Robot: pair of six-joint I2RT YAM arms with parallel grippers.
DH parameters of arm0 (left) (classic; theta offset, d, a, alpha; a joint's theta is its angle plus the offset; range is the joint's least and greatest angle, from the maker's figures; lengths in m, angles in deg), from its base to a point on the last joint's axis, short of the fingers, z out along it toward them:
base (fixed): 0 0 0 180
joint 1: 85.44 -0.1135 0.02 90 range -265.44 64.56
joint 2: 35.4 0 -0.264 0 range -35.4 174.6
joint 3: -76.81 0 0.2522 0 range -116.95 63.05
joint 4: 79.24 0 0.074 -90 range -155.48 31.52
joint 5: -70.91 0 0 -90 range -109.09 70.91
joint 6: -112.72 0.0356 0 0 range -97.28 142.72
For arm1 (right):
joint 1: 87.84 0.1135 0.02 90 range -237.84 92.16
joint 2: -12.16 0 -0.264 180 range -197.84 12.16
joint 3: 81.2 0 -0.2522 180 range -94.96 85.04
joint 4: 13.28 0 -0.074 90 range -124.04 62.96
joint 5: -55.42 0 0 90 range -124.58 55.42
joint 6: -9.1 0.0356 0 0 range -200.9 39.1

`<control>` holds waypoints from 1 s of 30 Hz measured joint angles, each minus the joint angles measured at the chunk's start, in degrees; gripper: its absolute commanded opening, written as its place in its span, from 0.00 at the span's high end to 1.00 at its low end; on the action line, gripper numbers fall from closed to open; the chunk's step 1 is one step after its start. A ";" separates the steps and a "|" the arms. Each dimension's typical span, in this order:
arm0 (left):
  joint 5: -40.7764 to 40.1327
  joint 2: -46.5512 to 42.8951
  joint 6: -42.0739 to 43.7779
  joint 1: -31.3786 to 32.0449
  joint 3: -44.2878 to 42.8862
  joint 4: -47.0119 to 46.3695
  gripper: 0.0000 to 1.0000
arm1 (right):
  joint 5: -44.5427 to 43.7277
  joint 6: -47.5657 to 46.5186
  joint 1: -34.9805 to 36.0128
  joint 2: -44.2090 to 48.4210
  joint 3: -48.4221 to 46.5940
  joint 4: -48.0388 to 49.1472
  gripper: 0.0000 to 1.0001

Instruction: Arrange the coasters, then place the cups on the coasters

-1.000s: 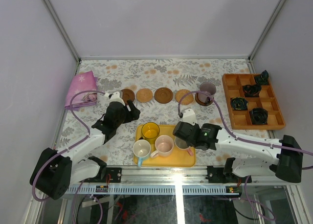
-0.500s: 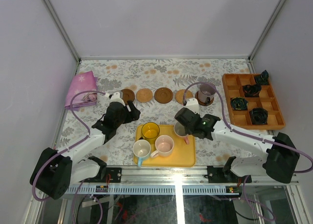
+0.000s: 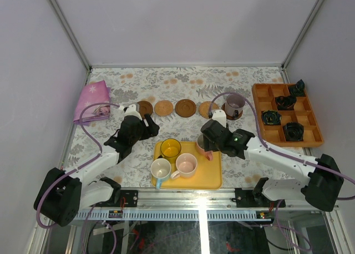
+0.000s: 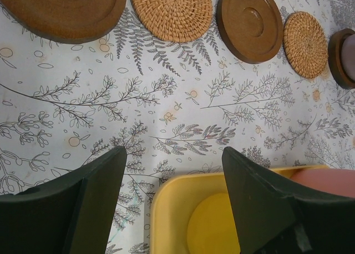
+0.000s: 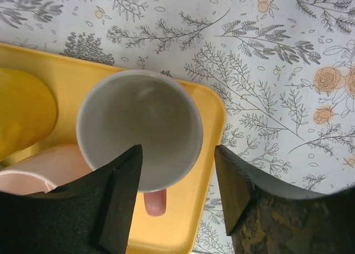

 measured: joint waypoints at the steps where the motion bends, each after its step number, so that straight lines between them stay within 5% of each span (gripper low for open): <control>1: 0.09 -0.02 0.00 0.00 0.00 0.00 0.30 | 0.02 0.00 0.00 0.92 0.00 0.00 0.33; 8: 0.11 -0.07 0.00 0.00 0.00 0.00 0.30 | 1.42 -0.31 0.00 6.38 0.04 1.16 0.00; 30: 0.02 -1.84 0.00 0.00 0.39 0.04 0.30 | 4.85 1.31 6.23 4.20 6.45 2.69 0.02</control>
